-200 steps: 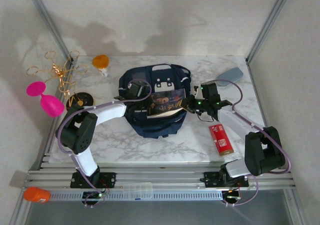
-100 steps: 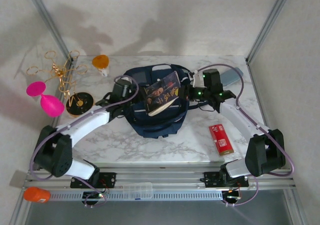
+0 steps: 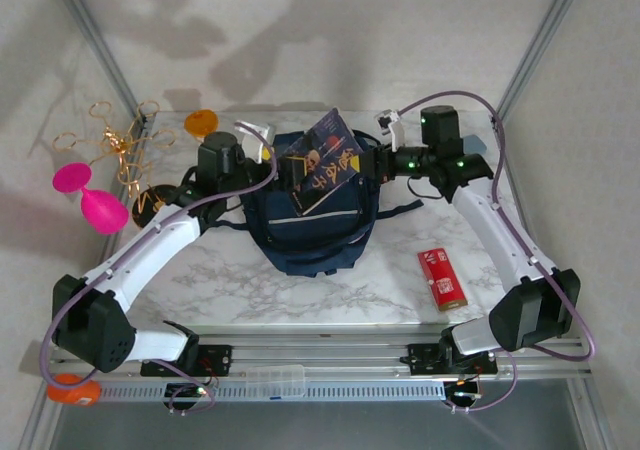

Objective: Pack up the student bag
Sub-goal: Pick up the book from the student bag, then rotate the book.

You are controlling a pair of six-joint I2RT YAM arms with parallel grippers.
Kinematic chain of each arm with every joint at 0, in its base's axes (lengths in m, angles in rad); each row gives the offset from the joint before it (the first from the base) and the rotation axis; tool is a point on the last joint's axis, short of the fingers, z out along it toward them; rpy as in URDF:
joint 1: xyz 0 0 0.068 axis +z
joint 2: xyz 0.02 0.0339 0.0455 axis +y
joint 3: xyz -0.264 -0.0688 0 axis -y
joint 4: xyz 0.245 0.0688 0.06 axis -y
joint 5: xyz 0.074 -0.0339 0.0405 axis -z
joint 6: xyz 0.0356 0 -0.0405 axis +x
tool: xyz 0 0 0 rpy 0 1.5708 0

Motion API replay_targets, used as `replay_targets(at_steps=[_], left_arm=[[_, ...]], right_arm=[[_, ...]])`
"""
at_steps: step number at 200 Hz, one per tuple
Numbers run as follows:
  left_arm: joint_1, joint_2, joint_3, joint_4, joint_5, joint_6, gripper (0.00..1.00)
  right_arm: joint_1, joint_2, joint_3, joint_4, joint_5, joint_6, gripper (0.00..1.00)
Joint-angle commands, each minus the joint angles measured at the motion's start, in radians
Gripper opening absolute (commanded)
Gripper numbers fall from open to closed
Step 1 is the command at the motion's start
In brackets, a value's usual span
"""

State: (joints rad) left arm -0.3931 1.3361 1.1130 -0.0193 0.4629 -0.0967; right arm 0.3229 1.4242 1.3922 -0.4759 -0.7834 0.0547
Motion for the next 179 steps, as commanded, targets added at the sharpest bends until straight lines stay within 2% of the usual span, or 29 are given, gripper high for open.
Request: replay_targets(at_steps=[1, 47, 88, 117, 143, 179], left_arm=[[0.029, 0.002, 0.079, 0.005, 0.143, 0.17, 0.99], [0.082, 0.063, 0.176, -0.082, 0.281, 0.29, 0.99], [0.097, 0.159, 0.298, -0.176, 0.326, 0.374, 0.99], [0.106, 0.231, 0.409, -0.266, 0.421, 0.429, 0.99], [0.106, 0.277, 0.466, -0.309, 0.538, 0.449, 0.89], [0.101, 0.315, 0.488, -0.362, 0.625, 0.48, 0.68]], right_arm=[[-0.02, -0.034, 0.091, -0.062, -0.054, -0.16, 0.0], [-0.022, -0.015, 0.2, -0.14, -0.036, -0.295, 0.0], [-0.02, -0.008, 0.22, -0.147, -0.084, -0.357, 0.0], [-0.019, -0.018, 0.198, -0.139, -0.09, -0.408, 0.0], [-0.021, -0.017, 0.2, -0.13, -0.106, -0.43, 0.0], [-0.021, -0.019, 0.202, -0.12, -0.114, -0.457, 0.0]])
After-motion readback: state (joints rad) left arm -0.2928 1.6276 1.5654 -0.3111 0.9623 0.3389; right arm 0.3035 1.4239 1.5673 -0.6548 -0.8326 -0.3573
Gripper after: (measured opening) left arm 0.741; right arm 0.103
